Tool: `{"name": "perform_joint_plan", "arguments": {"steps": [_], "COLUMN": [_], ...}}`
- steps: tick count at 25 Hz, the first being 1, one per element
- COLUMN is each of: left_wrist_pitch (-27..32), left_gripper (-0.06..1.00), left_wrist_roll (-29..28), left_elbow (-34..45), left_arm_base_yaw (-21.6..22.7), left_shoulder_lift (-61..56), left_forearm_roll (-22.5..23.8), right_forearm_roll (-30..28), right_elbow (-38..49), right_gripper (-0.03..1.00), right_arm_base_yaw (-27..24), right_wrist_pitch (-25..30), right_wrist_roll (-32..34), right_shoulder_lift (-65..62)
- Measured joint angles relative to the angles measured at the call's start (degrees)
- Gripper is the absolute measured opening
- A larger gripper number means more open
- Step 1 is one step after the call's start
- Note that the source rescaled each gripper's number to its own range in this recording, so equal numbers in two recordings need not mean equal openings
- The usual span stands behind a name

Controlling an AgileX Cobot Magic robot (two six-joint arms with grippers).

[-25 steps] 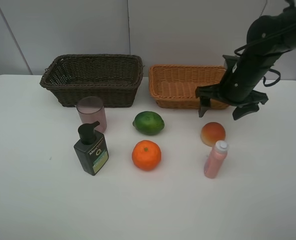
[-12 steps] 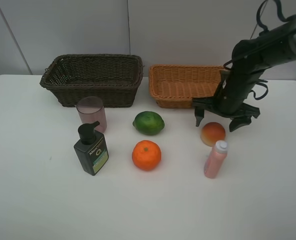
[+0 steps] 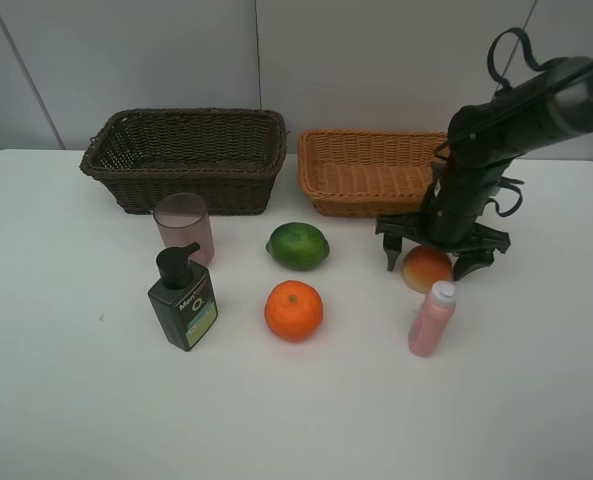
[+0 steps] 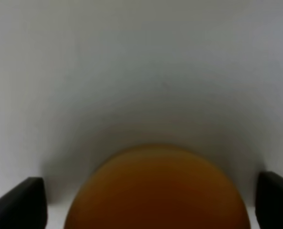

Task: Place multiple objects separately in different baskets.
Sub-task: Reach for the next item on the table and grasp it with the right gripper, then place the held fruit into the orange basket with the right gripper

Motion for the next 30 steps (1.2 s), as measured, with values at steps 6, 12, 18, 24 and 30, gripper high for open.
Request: {"name": "perform_joint_plan", "arguments": {"steps": [6, 12, 18, 24, 30], "left_wrist_pitch": [0.0, 0.0, 0.0, 0.0, 0.0], "left_gripper": [1.00, 1.00, 1.00, 1.00, 1.00], "left_wrist_roll": [0.0, 0.0, 0.0, 0.0, 0.0], "left_elbow": [0.0, 0.0, 0.0, 0.0, 0.0], "left_arm_base_yaw": [0.0, 0.0, 0.0, 0.0, 0.0], "left_shoulder_lift": [0.0, 0.0, 0.0, 0.0, 0.0], "left_forearm_roll": [0.0, 0.0, 0.0, 0.0, 0.0], "right_forearm_roll": [-1.1, -1.2, -1.2, -1.1, -0.1], "right_elbow": [-0.2, -0.7, -0.7, -0.7, -3.5], "right_gripper": [0.70, 0.49, 0.49, 0.49, 0.49], "right_arm_base_yaw": [0.0, 0.0, 0.0, 0.0, 0.7], "right_wrist_pitch": [0.8, 1.3, 1.3, 1.3, 8.4], "right_wrist_roll": [0.0, 0.0, -0.1, -0.2, -7.4], "right_shoulder_lift": [0.8, 1.0, 1.0, 1.0, 0.4]}}
